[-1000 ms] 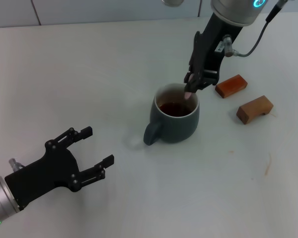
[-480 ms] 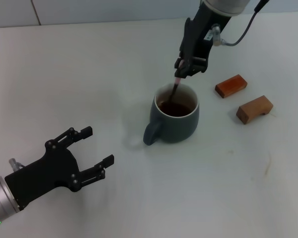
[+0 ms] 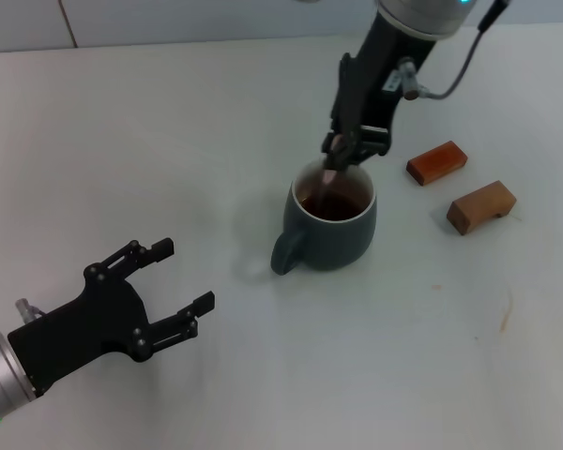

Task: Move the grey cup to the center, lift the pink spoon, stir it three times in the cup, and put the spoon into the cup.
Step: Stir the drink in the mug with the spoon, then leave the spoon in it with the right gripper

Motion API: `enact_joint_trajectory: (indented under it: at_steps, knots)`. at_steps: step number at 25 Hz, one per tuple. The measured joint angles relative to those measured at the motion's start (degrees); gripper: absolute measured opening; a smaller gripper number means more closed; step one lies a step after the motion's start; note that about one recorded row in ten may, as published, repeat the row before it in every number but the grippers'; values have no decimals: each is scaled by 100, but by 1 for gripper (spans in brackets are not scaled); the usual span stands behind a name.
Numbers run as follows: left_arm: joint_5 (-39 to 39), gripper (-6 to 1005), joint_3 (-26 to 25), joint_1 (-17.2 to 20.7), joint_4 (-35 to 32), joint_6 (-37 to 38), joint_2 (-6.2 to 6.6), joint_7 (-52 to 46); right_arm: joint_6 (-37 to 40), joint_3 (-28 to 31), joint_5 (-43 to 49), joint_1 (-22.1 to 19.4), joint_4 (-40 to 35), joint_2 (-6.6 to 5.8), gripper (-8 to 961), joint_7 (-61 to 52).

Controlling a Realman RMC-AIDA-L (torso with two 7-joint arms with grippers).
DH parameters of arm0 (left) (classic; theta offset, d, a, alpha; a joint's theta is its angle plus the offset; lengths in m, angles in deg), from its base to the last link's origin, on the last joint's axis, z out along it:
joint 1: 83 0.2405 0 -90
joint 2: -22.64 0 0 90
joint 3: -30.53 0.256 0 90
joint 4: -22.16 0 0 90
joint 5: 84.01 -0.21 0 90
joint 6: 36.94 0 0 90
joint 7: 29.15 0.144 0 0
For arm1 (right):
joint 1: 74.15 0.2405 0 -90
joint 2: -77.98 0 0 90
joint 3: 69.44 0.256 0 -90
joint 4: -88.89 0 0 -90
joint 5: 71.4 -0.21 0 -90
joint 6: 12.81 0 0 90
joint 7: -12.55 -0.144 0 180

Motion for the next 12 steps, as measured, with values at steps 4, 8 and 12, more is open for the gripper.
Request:
enact_joint_trajectory:
  at_steps: [4,8,12]
  knots:
    - [1,841,-6,8,-8,-2,1,-4,-361,-20,28,-4,110,2,126,3]
    - [5,841,-20,14,-4,-5,5,-5,-445,-25,303,8,164,2,125,-89]
    - [7,841,-20,9,-4,-8,10,-5,-221,-28,437,10,147,1,125,-126]
